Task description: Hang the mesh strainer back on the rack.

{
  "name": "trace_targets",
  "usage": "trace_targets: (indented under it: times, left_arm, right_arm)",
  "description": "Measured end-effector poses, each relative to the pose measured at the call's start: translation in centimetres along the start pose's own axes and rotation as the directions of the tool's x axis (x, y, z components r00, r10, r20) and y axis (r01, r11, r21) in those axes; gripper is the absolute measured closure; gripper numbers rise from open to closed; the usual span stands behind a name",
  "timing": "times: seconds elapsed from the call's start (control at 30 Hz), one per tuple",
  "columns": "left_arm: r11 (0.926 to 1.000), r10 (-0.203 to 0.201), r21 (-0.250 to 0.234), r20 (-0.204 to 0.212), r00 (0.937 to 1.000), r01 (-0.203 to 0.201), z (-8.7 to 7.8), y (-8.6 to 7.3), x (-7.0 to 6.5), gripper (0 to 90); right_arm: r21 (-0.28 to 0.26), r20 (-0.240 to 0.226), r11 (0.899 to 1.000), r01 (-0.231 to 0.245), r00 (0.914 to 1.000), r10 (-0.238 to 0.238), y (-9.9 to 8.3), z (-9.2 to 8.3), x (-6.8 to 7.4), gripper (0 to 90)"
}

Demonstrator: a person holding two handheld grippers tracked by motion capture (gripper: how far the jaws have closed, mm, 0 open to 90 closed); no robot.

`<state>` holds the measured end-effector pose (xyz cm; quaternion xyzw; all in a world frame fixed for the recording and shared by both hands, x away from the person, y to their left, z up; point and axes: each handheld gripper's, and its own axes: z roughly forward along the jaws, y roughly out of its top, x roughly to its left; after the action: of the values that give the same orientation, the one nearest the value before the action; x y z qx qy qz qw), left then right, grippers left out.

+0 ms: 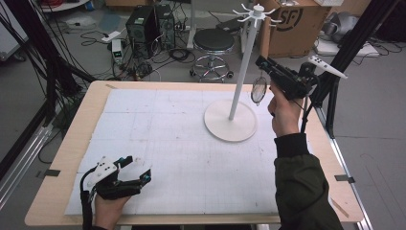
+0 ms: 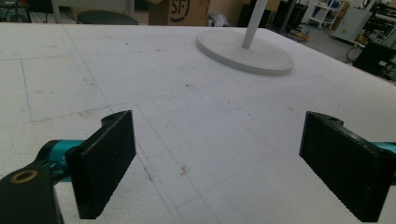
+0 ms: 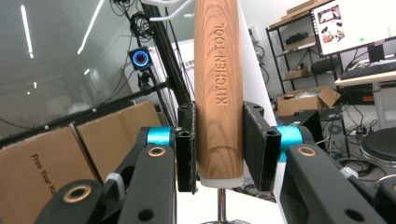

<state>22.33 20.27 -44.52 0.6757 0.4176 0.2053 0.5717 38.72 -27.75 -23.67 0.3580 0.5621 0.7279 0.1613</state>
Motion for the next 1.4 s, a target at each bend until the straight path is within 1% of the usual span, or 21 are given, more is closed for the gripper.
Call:
trace_targets:
  times: [0.07, 0.2, 0.37, 0.53, 0.63, 0.67, 0.73, 0.77, 0.8, 0.83, 0.87, 0.9, 0.93, 1.0, 1.1, 1.13, 1.2, 1.27, 1.4]
  left_arm:
    - [1.0, 0.001, 0.0, 0.0, 1.0, -0.001, 0.0, 0.0, 0.0, 11.3]
    - [1.0, 0.002, 0.0, 0.001, 1.0, -0.002, 0.0, 0.0, 0.0, 11.3]
    - [1.0, 0.0, 0.001, 0.001, 1.0, 0.0, 0.0, 0.0, -0.1, 11.3]
    - [1.0, 0.0, 0.001, 0.002, 1.0, 0.0, 0.0, 0.0, -0.1, 11.3]
    - [1.0, 0.0, 0.001, 0.003, 1.0, 0.0, 0.0, 0.0, -0.1, 11.3]
    - [1.0, 0.001, 0.001, 0.004, 1.0, -0.001, 0.0, 0.0, -0.1, 11.3]
    - [1.0, 0.004, 0.001, 0.005, 1.0, -0.004, 0.0, 0.0, -0.1, 11.3]
    - [1.0, 0.005, 0.001, 0.003, 1.0, -0.005, 0.1, 0.0, -0.1, 11.3]
    - [1.0, 0.006, 0.003, 0.009, 0.9999, -0.006, 0.1, 0.0, -0.2, 11.3]
    - [1.0, 0.007, 0.006, 0.009, 0.9999, -0.007, 0.1, 0.0, -0.2, 11.3]
    - [0.9999, 0.009, 0.007, 0.01, 0.9999, -0.009, 0.1, 0.0, -0.2, 11.3]
    - [1.0, 0.008, 0.003, 0.008, 0.9999, -0.008, 0.2, 0.0, -0.3, 11.3]
    - [0.9999, 0.013, 0.007, 0.009, 0.9999, -0.013, 0.1, 0.0, -0.2, 11.3]
    - [0.9999, 0.01, 0.005, 0.008, 0.9999, -0.01, 0.1, 0.0, -0.2, 11.3]
    - [0.9999, 0.01, 0.007, 0.002, 1.0, -0.01, 0.1, 0.0, -0.3, 11.3]
    - [0.9999, 0.012, 0.004, 0.002, 0.9999, -0.012, 0.1, 0.0, -0.3, 11.3]
    - [0.9999, 0.015, 0.005, 0.001, 0.9999, -0.015, 0.1, 0.1, -0.3, 11.3]
    - [0.9998, 0.016, 0.01, 0.0, 0.9999, -0.016, 0.2, 0.0, -0.4, 11.3]
    - [1.0, 0.007, 0.005, 0.006, 1.0, -0.007, 0.4, 0.1, -0.6, 11.3]
  right_arm:
    - [0.006, 0.004, 1.0, 0.007, 1.0, -0.007, -0.1, 0.1, 0.0, 68.6]
    - [0.031, 0.019, 0.999, 0.035, 0.9992, -0.035, -0.3, 0.3, 0.2, 68.4]
    - [0.019, 0.017, 0.999, 0.034, 0.9993, -0.034, -0.7, 0.2, 0.1, 68.4]
    - [0.015, 0.018, 0.999, 0.032, 0.9993, -0.032, -0.7, 0.2, 0.1, 68.1]
    - [0.014, 0.015, 1.0, 0.028, 0.9995, -0.028, -0.7, 0.2, 0.0, 66.0]
    - [0.013, 0.016, 1.0, 0.028, 0.9995, -0.028, -0.7, 0.2, 0.0, 61.5]
    - [0.013, 0.024, 1.0, 0.018, 0.9995, -0.019, -0.7, 0.2, -0.1, 49.9]
    - [0.016, 0.031, 1.0, 0.014, 0.9994, -0.014, -0.7, 0.1, -0.2, 42.4]
    - [0.021, 0.051, 1.0, 0.008, 0.9986, -0.01, -0.7, 0.1, -0.2, 40.6]
    - [0.023, 0.061, 1.0, 0.009, 0.9981, -0.01, -0.7, 0.0, -0.2, 39.8]
    - [0.03, 0.061, 1.0, 0.007, 0.9981, -0.009, -0.7, 0.0, -0.3, 36.9]
    - [0.037, 0.066, 0.999, 0.011, 0.9977, -0.014, -0.7, 0.0, -0.3, 32.1]
    - [0.047, 0.078, 0.998, 0.028, 0.9965, -0.032, -0.7, 0.0, -0.2, 28.5]
    - [0.057, 0.092, 0.997, 0.059, 0.9937, -0.064, -0.9, 0.0, 0.0, 27.6]
    - [0.088, 0.101, 0.993, 0.081, 0.9908, -0.09, -1.3, -0.3, 0.3, 26.4]
    - [0.094, 0.105, 0.992, 0.085, 0.99, -0.095, -1.4, -0.4, 0.4, 25.8]
    - [0.115, 0.111, 0.99, 0.077, 0.9898, -0.089, -1.9, -0.8, 0.6, 23.7]
    - [0.131, 0.115, 0.988, 0.087, 0.988, -0.102, -2.4, -1.3, 0.7, 23.3]
    - [0.165, 0.117, 0.983, 0.082, 0.9879, -0.102, -3.8, -2.5, 0.9, 20.2]
